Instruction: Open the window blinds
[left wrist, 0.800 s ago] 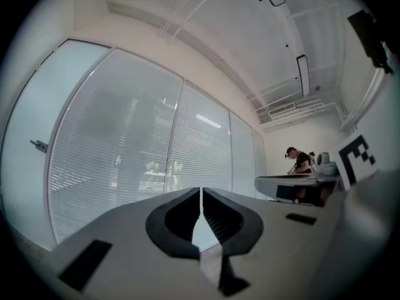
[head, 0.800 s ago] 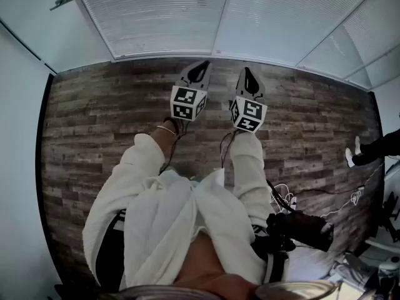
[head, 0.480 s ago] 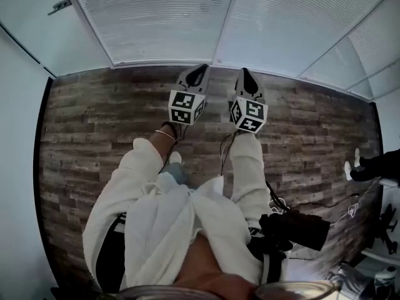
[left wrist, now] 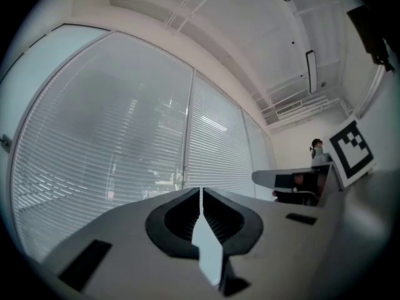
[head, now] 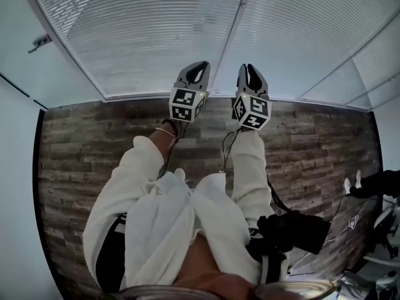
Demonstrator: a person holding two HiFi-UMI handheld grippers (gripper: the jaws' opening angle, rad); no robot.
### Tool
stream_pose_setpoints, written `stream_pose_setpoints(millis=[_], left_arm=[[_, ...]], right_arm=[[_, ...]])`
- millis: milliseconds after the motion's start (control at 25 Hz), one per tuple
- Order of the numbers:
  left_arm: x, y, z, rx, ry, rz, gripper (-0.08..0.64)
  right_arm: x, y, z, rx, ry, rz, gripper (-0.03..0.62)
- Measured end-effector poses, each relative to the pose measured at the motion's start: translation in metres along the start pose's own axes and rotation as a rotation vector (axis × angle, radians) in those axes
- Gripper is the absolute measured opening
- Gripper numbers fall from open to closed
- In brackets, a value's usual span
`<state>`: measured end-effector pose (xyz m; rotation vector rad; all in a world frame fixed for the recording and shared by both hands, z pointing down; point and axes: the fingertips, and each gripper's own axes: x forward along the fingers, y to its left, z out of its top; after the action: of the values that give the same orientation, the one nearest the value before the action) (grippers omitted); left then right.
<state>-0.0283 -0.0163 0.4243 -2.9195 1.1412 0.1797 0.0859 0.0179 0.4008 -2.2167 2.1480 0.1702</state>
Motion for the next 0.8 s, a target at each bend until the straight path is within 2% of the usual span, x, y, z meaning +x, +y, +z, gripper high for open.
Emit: stream_pose_setpoints(millis=[160, 400, 640, 800], left_arm=[[0.076, 0.053, 0.007, -0.031, -0.013, 0.01, 0.002], [0.182, 0.092, -0.018, -0.009, 0.021, 0.017, 0.002], [0.301, 0.139, -0.003, 0.011, -0.007, 0.104, 0.002], [0.349, 0.162, 0.002, 0.022, 0.012, 0.15, 0.025]], right_arm=[[0.084, -0.03, -0.003, 0.023, 0.006, -0.027, 0.067], [0.211, -0.081, -0.024, 0.067, 0.028, -0.018, 0.067], [0.353, -0.146, -0.005, 0.097, 0.033, -0.01, 0.068], [0.425, -0.175, -0.003, 0.108, 0.074, -0.015, 0.096]])
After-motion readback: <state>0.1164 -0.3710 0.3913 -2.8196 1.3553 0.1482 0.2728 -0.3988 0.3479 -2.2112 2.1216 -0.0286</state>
